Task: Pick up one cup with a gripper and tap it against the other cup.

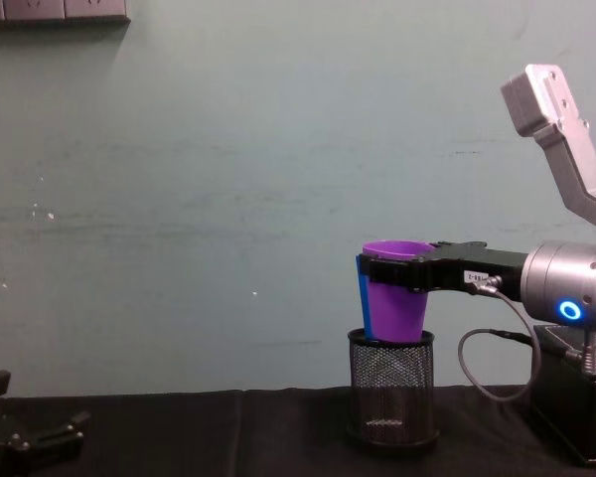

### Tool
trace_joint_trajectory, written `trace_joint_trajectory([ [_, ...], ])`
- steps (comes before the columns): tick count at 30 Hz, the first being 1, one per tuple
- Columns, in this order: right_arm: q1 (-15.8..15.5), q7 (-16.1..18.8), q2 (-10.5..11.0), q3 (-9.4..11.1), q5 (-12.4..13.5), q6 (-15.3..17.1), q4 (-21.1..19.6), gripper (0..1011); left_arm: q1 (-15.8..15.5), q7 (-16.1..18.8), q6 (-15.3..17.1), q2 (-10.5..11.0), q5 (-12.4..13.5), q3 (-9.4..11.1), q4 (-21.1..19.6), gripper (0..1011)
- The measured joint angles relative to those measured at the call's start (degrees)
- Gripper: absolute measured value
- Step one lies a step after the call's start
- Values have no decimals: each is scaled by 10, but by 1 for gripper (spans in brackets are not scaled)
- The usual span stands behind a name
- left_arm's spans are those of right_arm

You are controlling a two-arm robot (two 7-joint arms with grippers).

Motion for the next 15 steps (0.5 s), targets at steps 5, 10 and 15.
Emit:
trace_joint_trajectory([
  [5, 0, 0, 0, 0, 0, 0, 0, 722, 0, 0, 0, 0, 0, 0, 0, 1000],
  [10, 0, 0, 0, 0, 0, 0, 0, 722, 0, 0, 0, 0, 0, 0, 0, 1000],
  [15, 0, 0, 0, 0, 0, 0, 0, 722, 0, 0, 0, 0, 0, 0, 0, 1000],
])
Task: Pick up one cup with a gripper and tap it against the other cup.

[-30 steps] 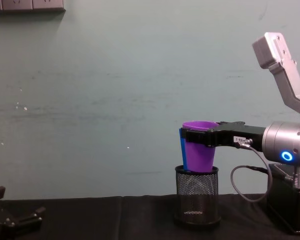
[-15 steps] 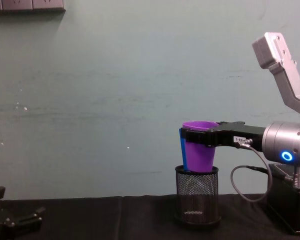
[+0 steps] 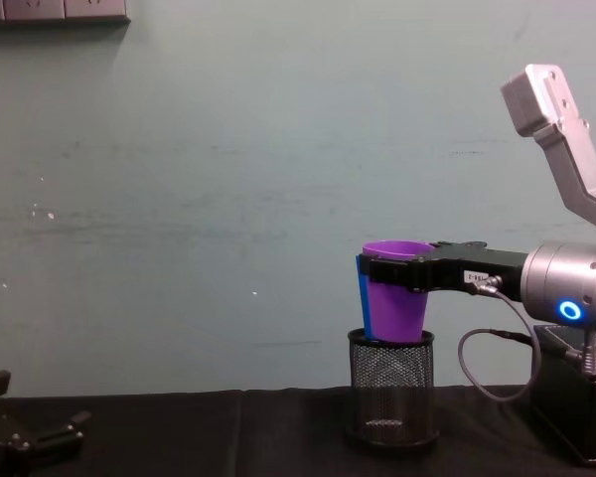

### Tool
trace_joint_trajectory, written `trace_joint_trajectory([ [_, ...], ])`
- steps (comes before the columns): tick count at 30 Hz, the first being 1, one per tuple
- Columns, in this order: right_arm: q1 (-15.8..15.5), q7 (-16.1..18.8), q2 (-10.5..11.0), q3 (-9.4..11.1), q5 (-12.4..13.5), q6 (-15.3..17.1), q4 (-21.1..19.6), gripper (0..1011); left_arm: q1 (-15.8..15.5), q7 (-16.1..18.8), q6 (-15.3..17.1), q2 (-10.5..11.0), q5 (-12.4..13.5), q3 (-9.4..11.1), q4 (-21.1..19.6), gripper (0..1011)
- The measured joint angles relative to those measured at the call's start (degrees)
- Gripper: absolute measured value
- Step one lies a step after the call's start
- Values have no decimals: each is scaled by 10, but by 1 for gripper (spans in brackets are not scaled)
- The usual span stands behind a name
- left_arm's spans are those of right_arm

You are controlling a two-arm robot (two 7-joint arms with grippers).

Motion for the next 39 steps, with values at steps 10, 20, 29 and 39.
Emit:
trace_joint_trajectory([
  [10, 0, 0, 0, 0, 0, 0, 0, 722, 0, 0, 0, 0, 0, 0, 0, 1000],
  [20, 0, 0, 0, 0, 0, 0, 0, 722, 0, 0, 0, 0, 0, 0, 0, 1000],
  [29, 0, 0, 0, 0, 0, 0, 0, 722, 0, 0, 0, 0, 0, 0, 0, 1000],
  [39, -14, 0, 5, 1, 2, 8, -23, 722, 0, 0, 0, 0, 0, 0, 0, 1000],
])
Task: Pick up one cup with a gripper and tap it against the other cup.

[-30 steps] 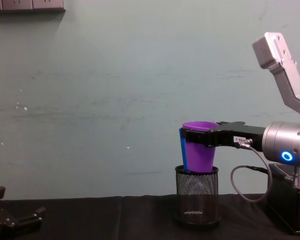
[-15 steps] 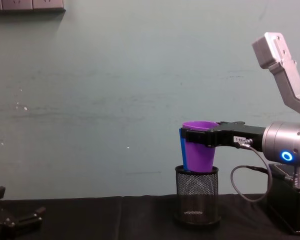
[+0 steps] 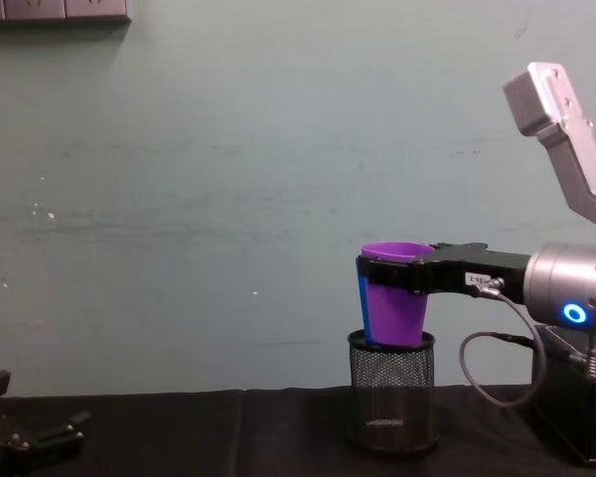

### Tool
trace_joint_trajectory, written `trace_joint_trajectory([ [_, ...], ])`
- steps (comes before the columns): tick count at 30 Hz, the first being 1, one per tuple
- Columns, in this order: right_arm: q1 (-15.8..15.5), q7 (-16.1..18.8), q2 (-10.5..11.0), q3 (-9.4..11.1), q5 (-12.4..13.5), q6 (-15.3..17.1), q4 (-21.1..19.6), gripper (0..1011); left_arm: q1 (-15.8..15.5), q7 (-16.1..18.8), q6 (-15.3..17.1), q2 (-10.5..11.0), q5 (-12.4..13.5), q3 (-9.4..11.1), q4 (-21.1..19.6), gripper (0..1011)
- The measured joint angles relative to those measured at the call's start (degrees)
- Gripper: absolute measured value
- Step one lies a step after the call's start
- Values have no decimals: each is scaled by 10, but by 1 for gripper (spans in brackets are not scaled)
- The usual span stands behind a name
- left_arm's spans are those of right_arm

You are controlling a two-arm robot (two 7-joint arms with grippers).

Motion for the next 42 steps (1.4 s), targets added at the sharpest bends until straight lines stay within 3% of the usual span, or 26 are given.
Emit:
trace_joint_trajectory([
  [4, -31, 0, 15, 2, 8, 16, -50, 722, 0, 0, 0, 0, 0, 0, 0, 1000],
  [15, -88, 0, 38, 4, 30, 32, -136, 722, 0, 0, 0, 0, 0, 0, 0, 1000],
  [24, -165, -8, 78, 1, 36, 37, -224, 722, 0, 0, 0, 0, 0, 0, 0, 1000],
  [28, -213, -14, 99, 0, 28, 20, -260, 722, 0, 0, 0, 0, 0, 0, 0, 1000],
  [35, -269, -23, 107, 7, 22, -25, -268, 722, 0, 0, 0, 0, 0, 0, 0, 1000],
  [42, -280, -23, 93, 10, 12, -65, -233, 722, 0, 0, 0, 0, 0, 0, 0, 1000],
])
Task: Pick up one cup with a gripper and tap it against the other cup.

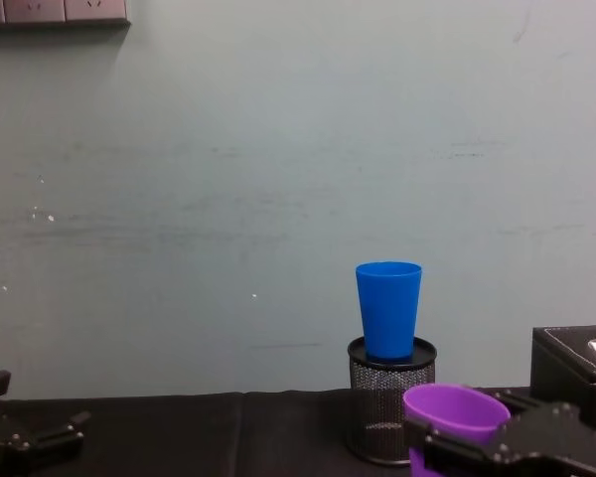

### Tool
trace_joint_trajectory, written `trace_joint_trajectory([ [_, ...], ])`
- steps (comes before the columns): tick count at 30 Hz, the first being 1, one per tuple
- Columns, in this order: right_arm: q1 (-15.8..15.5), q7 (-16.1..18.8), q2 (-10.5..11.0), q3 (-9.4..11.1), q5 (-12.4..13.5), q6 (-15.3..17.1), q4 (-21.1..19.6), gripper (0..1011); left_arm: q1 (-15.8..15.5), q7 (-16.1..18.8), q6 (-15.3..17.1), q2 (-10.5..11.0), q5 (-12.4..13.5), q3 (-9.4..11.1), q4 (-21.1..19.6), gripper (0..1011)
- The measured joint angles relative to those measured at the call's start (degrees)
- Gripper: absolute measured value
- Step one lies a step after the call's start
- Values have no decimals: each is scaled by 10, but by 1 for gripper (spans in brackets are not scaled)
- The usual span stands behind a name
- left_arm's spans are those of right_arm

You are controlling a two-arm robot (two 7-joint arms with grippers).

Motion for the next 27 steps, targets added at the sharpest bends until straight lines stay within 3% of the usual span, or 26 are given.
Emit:
trace_joint_trajectory([
  [15, 8, 5, -31, 0, -24, -42, 67, 722, 0, 0, 0, 0, 0, 0, 0, 1000],
  [27, 9, 7, -33, 0, -26, -41, 71, 758, 0, 0, 0, 0, 0, 0, 0, 1000],
])
